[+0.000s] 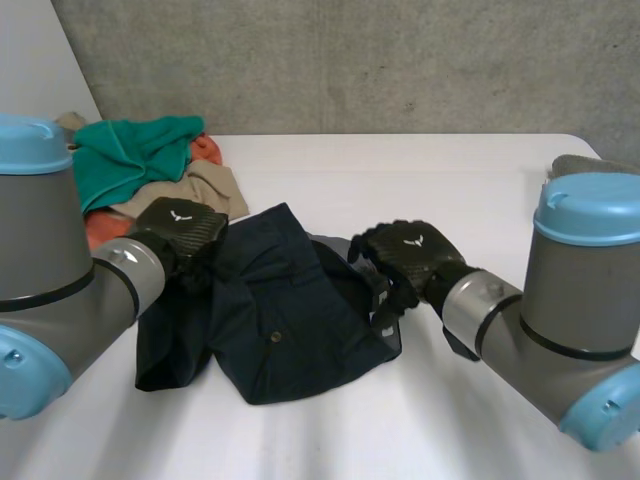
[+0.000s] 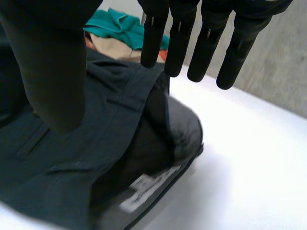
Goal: Fold the laundry.
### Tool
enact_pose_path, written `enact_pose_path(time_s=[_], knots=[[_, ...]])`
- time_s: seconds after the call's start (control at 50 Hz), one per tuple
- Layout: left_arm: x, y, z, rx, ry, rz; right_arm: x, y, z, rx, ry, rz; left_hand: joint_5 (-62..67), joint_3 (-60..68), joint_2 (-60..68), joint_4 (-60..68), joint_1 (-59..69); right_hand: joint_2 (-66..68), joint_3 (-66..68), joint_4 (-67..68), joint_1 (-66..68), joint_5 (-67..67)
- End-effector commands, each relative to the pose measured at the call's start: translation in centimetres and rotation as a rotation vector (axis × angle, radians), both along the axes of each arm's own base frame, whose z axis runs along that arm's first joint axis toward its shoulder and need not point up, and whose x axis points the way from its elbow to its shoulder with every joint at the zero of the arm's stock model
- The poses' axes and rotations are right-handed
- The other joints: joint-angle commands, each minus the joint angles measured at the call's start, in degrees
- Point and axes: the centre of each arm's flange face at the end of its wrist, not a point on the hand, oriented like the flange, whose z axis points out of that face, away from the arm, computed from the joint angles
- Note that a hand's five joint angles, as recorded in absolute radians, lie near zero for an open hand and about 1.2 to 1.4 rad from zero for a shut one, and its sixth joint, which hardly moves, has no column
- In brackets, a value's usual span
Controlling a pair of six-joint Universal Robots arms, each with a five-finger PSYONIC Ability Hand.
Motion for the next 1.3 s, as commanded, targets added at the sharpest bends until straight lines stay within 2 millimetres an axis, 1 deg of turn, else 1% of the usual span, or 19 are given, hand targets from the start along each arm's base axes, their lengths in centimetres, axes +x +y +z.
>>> enact_pose_path(time_s=[0.02,0.14,0.3,0.44,0.5,0.52,0.54,0.56,0.64,0.72,0.74,0.8,0.82,0.9,0.96,0.98,1.06,1.2,1.3], knots=[[0.7,0.2,0.8,-0.056,-0.052,-0.015,3.3,-1.7,1.4,-0.133,-0.057,0.065,13.4,11.9,11.4,11.4,13.4,-10.8,-11.0,-11.1,-10.9,-11.2],[1.2,0.8,1.0,-0.058,-0.061,-0.011,6.9,-3.1,0.6,-0.221,-0.020,0.160,13.4,11.9,11.4,11.4,13.4,-11.7,-11.8,-11.9,-11.8,-12.1],[2.6,1.7,1.0,-0.071,-0.077,0.005,12.2,-3.5,-3.6,-0.308,0.061,0.325,13.4,11.9,11.4,11.4,13.4,-11.0,-11.1,-11.3,-11.1,-11.4],[3.3,1.3,1.1,-0.087,-0.064,0.033,14.5,-4.0,-6.9,-0.380,0.091,0.337,13.4,11.9,11.4,11.4,13.4,-6.5,-6.6,-6.7,-6.6,-6.9],[3.6,1.1,1.1,-0.088,-0.055,0.039,15.1,-4.9,-7.6,-0.428,0.095,0.305,13.4,11.9,11.4,11.4,13.4,9.5,9.3,9.2,9.4,9.1],[3.7,1.1,1.1,-0.090,-0.051,0.038,15.1,-5.1,-7.7,-0.438,0.093,0.293,13.4,11.9,11.4,11.4,13.4,19.4,19.2,19.1,19.3,19.0],[3.7,1.0,1.1,-0.092,-0.044,0.036,15.2,-5.7,-7.2,-0.462,0.086,0.267,13.4,11.9,11.4,11.4,13.4,40.4,40.3,40.2,40.3,40.0],[3.7,0.9,1.1,-0.092,-0.040,0.034,15.1,-6.0,-7.1,-0.469,0.088,0.254,13.4,11.9,11.4,11.4,13.4,48.5,48.3,48.2,48.4,48.1],[3.7,0.5,1.2,-0.106,-0.020,0.032,14.3,-6.3,-5.4,-0.481,0.094,0.199,13.4,11.9,11.4,11.4,13.4,48.6,48.4,48.3,48.5,48.2],[3.7,0.1,1.2,-0.122,-0.014,0.034,11.3,-6.9,-0.7,-0.491,0.102,0.138,13.4,11.9,11.4,11.4,13.4,48.6,48.4,48.3,48.5,48.2],[3.7,0.1,1.1,-0.124,-0.011,0.034,9.7,-6.7,1.8,-0.503,0.103,0.122,13.4,11.9,11.4,11.4,13.4,48.6,48.4,48.3,48.5,48.2],[3.9,-0.2,0.9,-0.123,-0.009,0.039,7.0,-6.2,4.7,-0.517,0.125,0.107,13.4,11.9,11.4,11.4,13.4,48.6,48.4,48.3,48.5,48.2],[3.9,-0.2,0.8,-0.120,-0.006,0.035,5.1,-5.9,6.2,-0.526,0.152,0.096,13.4,11.9,11.4,11.4,13.4,48.6,48.4,48.3,48.5,48.2],[3.5,0.0,-0.1,-0.094,0.010,-0.007,1.0,-4.8,7.8,-0.499,0.266,0.073,13.4,11.9,11.4,11.4,13.4,48.6,48.4,48.3,48.5,48.2],[3.0,0.2,-0.6,-0.081,0.036,-0.045,-0.9,-3.5,7.8,-0.441,0.342,0.083,13.4,11.9,11.4,11.4,13.4,48.6,48.4,48.3,48.5,48.2],[2.5,0.3,-1.0,-0.075,0.058,-0.076,-1.6,-2.5,7.4,-0.395,0.385,0.106,13.4,11.9,11.4,11.4,13.4,48.6,48.4,48.3,48.5,48.2],[0.9,-0.1,-2.5,-0.051,0.091,-0.135,-2.5,-1.0,5.2,-0.281,0.467,0.168,13.4,11.9,11.4,11.4,13.4,48.6,48.4,48.3,48.5,48.2],[-1.3,-3.7,-4.0,-0.109,0.075,-0.112,-1.9,-3.3,1.2,-0.247,0.473,0.149,13.4,11.9,11.4,11.4,13.4,48.6,48.4,48.3,48.5,48.2],[-1.4,-4.9,-4.9,-0.087,-0.030,-0.052,-1.7,-4.8,-0.7,-0.235,0.468,0.103,11.7,10.3,9.8,9.7,11.8,48.6,48.4,48.3,48.5,48.2]])
